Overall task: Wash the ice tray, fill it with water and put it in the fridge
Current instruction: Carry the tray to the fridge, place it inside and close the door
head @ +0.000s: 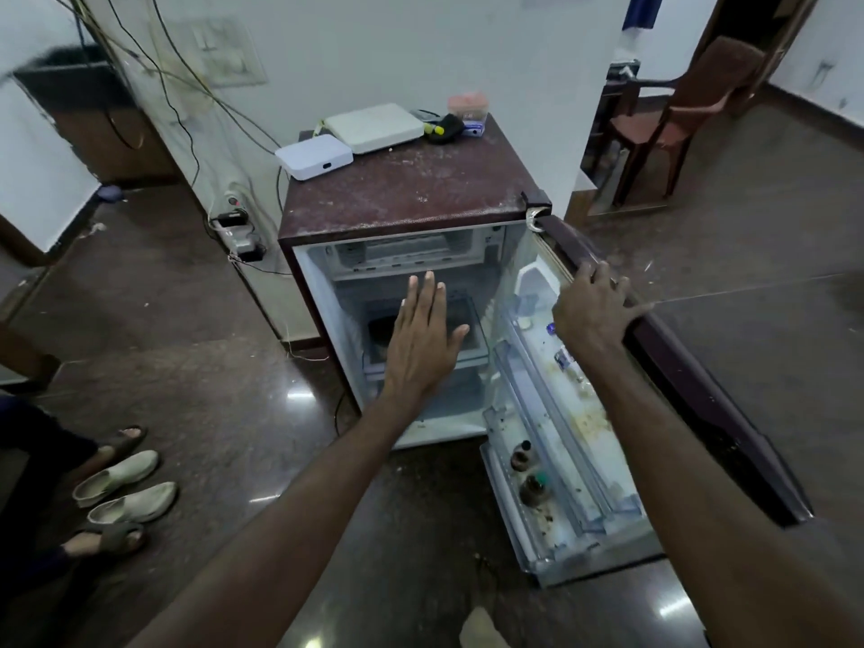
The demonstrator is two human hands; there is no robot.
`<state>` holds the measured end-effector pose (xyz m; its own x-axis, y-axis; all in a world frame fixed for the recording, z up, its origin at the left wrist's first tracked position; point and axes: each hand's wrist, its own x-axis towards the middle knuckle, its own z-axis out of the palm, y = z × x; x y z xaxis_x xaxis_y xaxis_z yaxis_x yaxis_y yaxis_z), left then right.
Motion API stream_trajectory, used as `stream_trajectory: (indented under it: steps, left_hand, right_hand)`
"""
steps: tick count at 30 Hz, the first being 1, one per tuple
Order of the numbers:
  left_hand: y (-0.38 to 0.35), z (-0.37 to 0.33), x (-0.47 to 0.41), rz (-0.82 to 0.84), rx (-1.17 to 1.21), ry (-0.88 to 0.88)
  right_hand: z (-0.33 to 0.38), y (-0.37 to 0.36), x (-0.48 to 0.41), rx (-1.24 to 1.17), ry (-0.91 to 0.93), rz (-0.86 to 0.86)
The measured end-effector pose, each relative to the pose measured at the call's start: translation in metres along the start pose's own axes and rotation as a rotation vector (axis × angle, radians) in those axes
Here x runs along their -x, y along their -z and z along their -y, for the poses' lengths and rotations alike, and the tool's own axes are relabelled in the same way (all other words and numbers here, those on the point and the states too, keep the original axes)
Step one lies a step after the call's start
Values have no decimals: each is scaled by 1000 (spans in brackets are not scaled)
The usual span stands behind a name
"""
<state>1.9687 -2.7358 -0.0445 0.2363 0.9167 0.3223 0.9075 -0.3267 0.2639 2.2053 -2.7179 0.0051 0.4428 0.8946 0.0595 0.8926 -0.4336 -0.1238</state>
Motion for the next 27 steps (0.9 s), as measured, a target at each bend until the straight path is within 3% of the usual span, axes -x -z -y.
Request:
stream_trajectory:
  steps: [10,15,19,23,27]
  left_hand:
    - [39,-58,43,114,122,-19]
    - [50,-78,54,154,155,-14]
    - [60,-88,58,229,226,66]
    - [76,-98,55,418,312,149]
    - [93,-112,52,619,303,108]
  right_hand:
    - [-8,32,21,147,131,157]
    - [-8,38,26,138,206,117]
    - [-3,46,30,247,420,33]
    - [-4,49,32,117,520,-29]
    - [-16,25,42,-206,488,-65]
